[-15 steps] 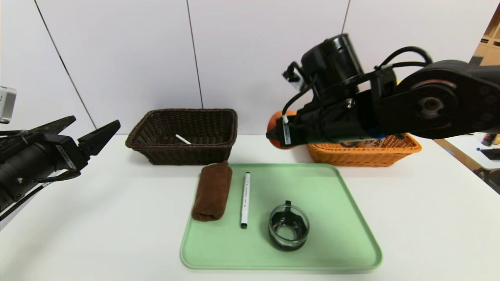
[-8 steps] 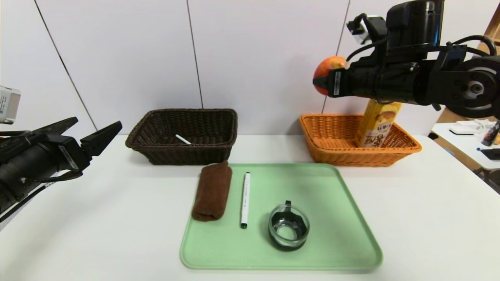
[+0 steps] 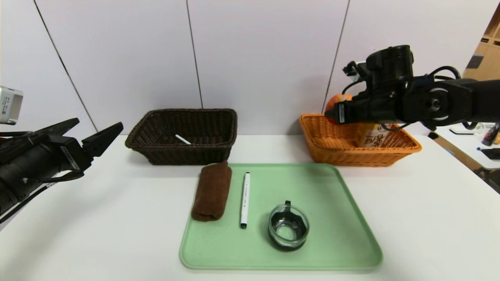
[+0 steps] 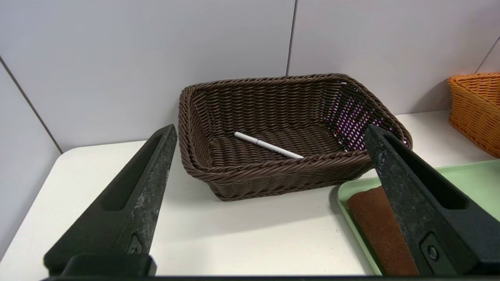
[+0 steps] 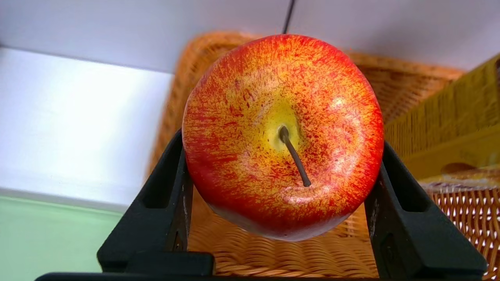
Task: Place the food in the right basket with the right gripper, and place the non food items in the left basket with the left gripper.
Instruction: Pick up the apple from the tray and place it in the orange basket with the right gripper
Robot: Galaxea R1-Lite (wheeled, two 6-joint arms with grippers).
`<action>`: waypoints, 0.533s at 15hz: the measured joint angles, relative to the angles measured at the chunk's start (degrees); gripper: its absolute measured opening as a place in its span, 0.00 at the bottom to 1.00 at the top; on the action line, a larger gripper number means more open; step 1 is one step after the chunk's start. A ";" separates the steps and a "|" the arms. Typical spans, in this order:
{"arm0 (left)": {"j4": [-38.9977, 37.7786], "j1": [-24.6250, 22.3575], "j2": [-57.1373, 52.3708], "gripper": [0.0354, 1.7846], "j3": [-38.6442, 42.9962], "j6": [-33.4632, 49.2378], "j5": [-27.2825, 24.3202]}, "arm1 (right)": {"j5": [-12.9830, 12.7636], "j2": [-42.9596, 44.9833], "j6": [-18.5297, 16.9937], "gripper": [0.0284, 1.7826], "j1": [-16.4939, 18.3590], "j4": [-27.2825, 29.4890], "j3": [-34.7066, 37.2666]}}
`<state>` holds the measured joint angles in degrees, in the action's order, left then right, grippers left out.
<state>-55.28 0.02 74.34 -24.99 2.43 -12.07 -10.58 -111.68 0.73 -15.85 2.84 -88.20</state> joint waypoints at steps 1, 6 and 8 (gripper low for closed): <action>-0.02 -0.02 0.02 0.94 0.00 -0.01 0.00 | 0.00 -1.13 0.01 0.66 0.20 0.57 -0.13; -0.02 -0.02 0.13 0.94 0.05 -0.01 -0.02 | -0.09 -5.77 -0.22 0.66 1.22 -0.20 -0.39; 0.00 -0.02 0.18 0.94 0.16 0.00 0.02 | -0.07 -6.79 -0.27 0.66 1.35 -0.23 -0.48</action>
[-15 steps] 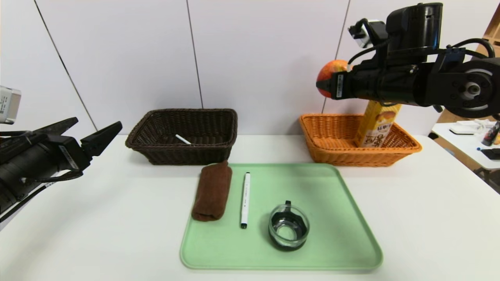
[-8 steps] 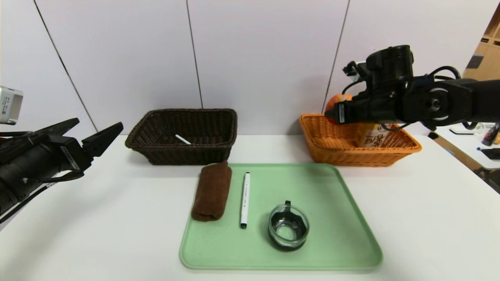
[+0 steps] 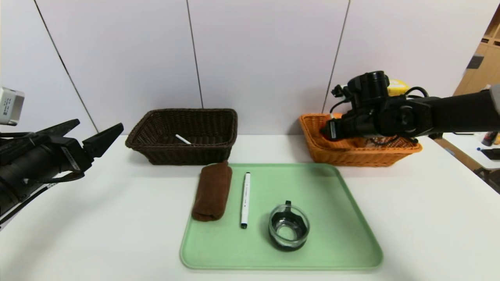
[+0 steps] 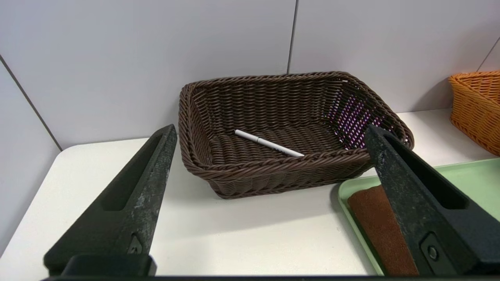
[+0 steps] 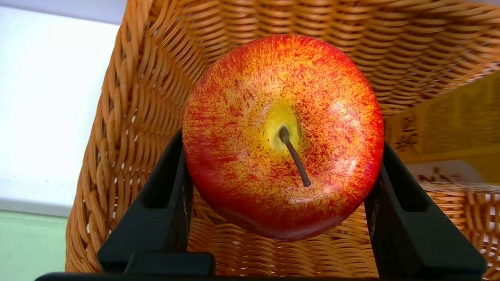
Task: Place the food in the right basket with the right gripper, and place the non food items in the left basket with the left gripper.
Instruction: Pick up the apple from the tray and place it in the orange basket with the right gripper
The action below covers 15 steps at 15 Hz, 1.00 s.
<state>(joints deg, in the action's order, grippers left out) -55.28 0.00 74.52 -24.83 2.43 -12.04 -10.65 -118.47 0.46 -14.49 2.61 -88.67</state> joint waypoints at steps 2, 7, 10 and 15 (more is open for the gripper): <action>-0.02 0.00 0.06 0.94 0.04 0.02 0.00 | -0.01 -0.79 -0.09 0.66 0.46 0.00 -0.29; -0.02 0.00 0.09 0.94 0.06 0.07 -0.02 | -0.91 -2.06 0.05 0.74 0.59 -0.02 -0.71; -0.02 0.00 0.09 0.94 0.17 0.07 0.00 | -2.01 -2.51 0.06 0.81 0.66 -0.11 -0.73; -0.02 0.00 0.01 0.94 0.24 0.10 -0.02 | -2.13 -2.15 0.00 0.88 0.72 -0.71 -0.71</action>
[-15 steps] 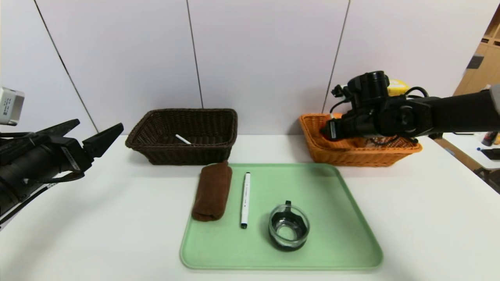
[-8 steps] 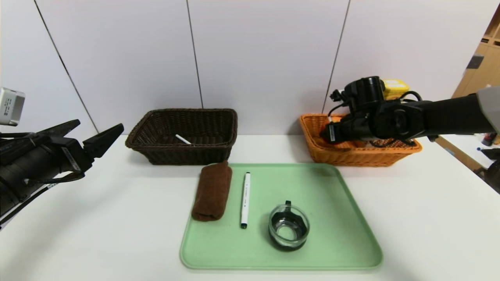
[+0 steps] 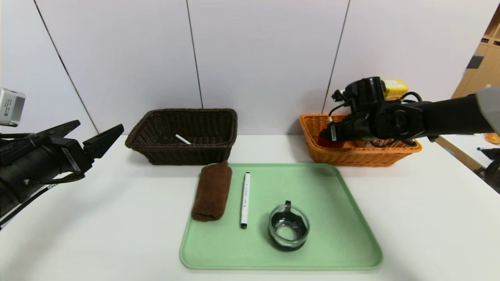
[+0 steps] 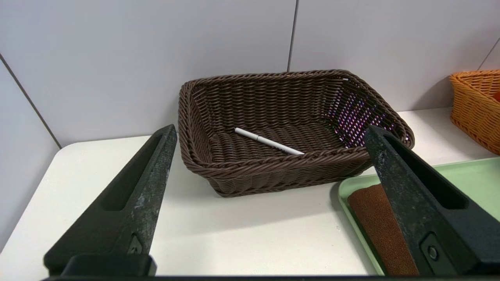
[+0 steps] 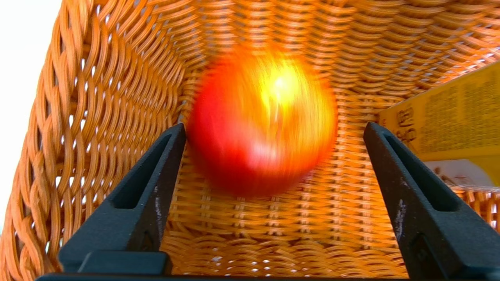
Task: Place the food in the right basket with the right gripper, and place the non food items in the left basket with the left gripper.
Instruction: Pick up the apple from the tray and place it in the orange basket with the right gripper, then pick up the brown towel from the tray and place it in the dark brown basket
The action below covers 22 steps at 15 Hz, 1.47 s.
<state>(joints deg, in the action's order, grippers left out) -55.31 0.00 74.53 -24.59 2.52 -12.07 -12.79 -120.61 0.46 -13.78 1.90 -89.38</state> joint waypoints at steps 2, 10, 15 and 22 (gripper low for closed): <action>0.00 0.00 -0.04 0.94 0.00 0.00 0.02 | -0.52 1.35 0.00 0.90 0.00 -2.47 0.27; -0.61 0.00 -0.22 0.94 0.98 0.06 0.00 | 0.85 18.08 -3.27 0.94 -1.95 -19.87 20.97; -2.38 3.38 0.05 0.94 1.99 4.34 -0.02 | 2.68 32.52 -2.24 0.95 -2.26 -43.30 49.34; 2.12 15.19 2.41 0.94 -2.01 7.67 2.49 | 3.54 51.68 -2.66 0.95 -2.27 -49.14 74.34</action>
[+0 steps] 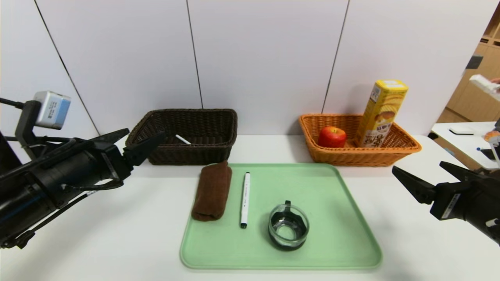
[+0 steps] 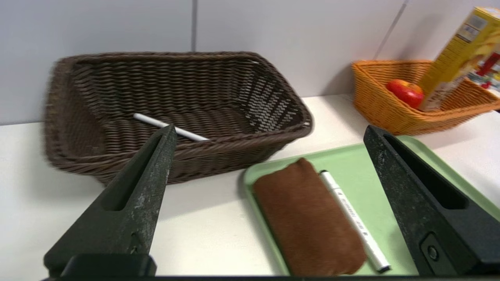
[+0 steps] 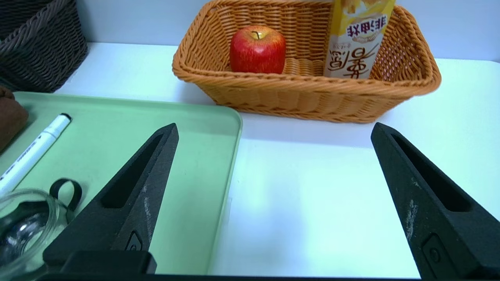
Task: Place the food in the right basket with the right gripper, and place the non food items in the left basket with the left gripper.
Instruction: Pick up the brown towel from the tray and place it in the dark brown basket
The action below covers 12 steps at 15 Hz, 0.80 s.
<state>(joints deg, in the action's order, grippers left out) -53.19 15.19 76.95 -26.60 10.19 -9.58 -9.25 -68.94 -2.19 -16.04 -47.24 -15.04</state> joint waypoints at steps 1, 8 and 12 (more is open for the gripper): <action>3.57 2.74 0.63 0.94 -2.36 0.88 2.10 | 0.11 1.33 0.05 0.95 0.04 0.33 0.68; 37.97 18.82 10.35 0.94 -20.37 7.86 21.81 | 0.16 4.08 0.55 0.95 0.61 0.41 0.69; 43.11 21.25 17.02 0.94 -23.72 8.05 22.48 | 0.16 4.22 0.60 0.95 0.48 1.13 0.38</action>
<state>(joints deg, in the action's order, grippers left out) -10.08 36.44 93.97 -50.32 18.24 12.90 -9.09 -64.72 -1.60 -15.57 -46.10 -14.67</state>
